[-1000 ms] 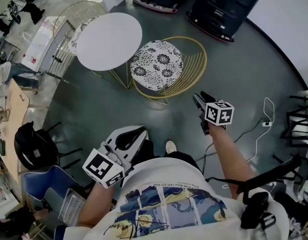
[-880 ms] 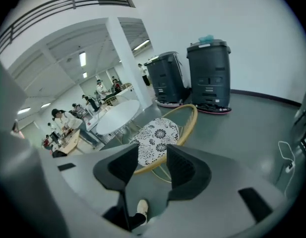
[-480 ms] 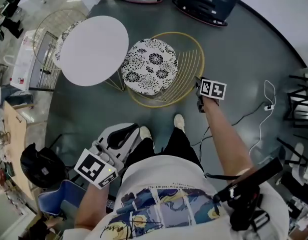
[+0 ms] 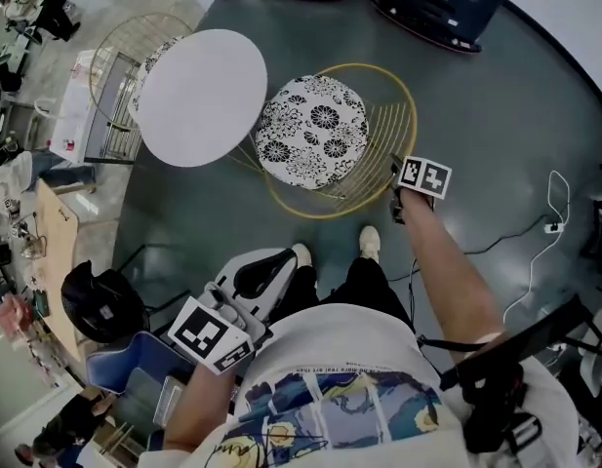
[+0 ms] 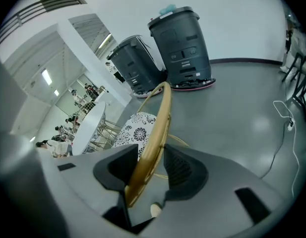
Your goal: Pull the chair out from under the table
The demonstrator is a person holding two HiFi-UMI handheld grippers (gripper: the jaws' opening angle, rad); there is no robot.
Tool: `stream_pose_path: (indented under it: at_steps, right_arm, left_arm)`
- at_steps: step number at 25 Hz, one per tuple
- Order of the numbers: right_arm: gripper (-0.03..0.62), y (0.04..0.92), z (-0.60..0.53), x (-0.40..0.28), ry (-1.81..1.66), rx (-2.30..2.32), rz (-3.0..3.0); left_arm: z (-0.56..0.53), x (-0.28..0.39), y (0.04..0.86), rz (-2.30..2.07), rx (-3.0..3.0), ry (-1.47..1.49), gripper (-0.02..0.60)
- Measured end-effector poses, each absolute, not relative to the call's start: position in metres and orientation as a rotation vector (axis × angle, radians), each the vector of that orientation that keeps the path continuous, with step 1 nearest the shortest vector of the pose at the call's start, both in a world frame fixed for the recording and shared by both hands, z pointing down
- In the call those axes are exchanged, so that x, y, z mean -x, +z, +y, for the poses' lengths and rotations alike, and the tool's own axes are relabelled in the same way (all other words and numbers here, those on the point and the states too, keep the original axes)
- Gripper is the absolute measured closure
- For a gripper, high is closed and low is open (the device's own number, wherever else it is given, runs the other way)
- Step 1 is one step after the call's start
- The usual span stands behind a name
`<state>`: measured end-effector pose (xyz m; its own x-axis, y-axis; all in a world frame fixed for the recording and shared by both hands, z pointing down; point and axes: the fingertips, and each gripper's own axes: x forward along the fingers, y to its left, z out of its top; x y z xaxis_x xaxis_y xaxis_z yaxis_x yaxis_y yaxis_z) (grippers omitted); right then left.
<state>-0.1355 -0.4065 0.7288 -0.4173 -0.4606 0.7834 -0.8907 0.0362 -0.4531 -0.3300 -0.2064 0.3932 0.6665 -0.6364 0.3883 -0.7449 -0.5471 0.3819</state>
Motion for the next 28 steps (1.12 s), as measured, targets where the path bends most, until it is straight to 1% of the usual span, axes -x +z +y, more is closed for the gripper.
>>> stream_pose_path:
  at_steps: [3,7,14,23,28]
  right_arm:
    - [0.435,0.73,-0.407,0.136,1.371,-1.368,-1.876]
    - [0.454,0.733,-0.405,0.135,1.421,-1.397,-1.832]
    - [0.476,0.734,-0.406,0.124,1.5,-1.44,-1.799]
    - [0.522,0.732,-0.409,0.079,1.57,-1.527,-1.752]
    - [0.528,0.733,-0.41,0.052,1.574,-1.559,-1.737]
  left_arm:
    - [-0.211,0.316,0.392,-1.079,-2.359,0.289,0.563]
    - [-0.212,0.301,0.387,-1.09,-2.373,0.3,0.563]
    - [-0.208,0.29,0.383,-1.129,-2.371,0.318,0.563]
    - [-0.206,0.271,0.38,-1.129,-2.38,0.324,0.563]
    - [-0.206,0.256,0.381,-1.106,-2.394,0.331,0.563]
